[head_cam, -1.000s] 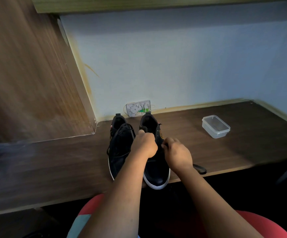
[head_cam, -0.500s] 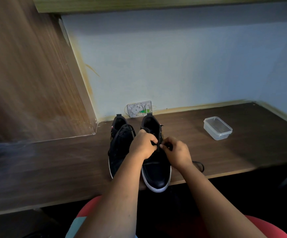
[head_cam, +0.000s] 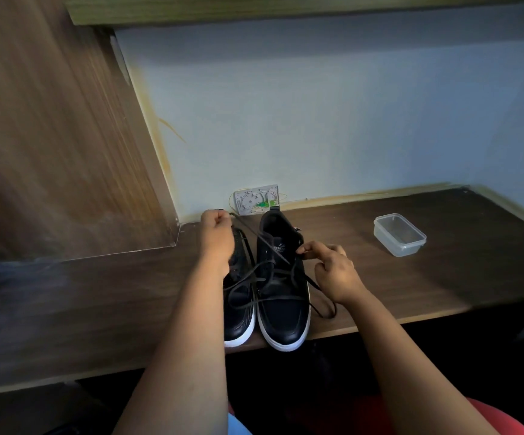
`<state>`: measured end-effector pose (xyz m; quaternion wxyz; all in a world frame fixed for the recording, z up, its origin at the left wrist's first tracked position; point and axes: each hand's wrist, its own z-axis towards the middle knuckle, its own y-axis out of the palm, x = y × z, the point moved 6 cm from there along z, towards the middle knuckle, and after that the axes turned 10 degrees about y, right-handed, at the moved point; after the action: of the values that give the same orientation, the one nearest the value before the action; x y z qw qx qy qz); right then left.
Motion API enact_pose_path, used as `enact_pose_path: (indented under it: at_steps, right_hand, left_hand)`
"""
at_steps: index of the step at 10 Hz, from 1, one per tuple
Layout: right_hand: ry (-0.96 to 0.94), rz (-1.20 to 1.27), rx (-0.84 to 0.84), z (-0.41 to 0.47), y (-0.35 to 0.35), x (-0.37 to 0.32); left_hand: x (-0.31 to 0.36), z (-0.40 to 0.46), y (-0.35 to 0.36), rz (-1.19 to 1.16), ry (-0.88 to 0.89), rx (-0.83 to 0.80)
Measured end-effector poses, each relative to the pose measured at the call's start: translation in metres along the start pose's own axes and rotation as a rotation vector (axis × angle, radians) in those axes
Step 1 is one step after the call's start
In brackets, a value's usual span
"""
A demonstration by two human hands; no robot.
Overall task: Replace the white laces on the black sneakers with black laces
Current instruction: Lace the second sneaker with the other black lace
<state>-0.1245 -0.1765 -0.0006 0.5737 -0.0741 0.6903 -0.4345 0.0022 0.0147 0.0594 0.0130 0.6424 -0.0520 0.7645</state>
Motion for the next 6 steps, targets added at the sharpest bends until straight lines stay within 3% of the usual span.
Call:
enact_pose_path:
  at_steps: [1,2,3,4,5,6]
  right_hand:
    - [-0.014,0.019,0.023,0.002,0.002,0.0]
    - [-0.024,0.027,0.023,0.004,0.002,0.003]
    - [-0.03,0.032,0.006,0.004,0.001,0.005]
    - [-0.032,0.056,0.016,0.003,0.0,0.005]
    - [-0.01,0.102,0.017,0.004,-0.003,0.006]
    - [0.02,0.123,0.012,0.007,-0.002,0.012]
  left_hand:
    - [-0.006,-0.026,0.04,-0.707,-0.363,-0.243]
    - [-0.01,-0.041,0.064,-0.229,-0.245,-0.396]
    - [-0.014,-0.042,0.079,0.92,0.396,-0.701]
    - [-0.026,-0.046,0.082,1.056,0.329,-0.903]
    - [-0.022,-0.043,0.075,0.938,0.308,-0.933]
    - [-0.011,-0.025,0.056,0.639,0.272,-0.66]
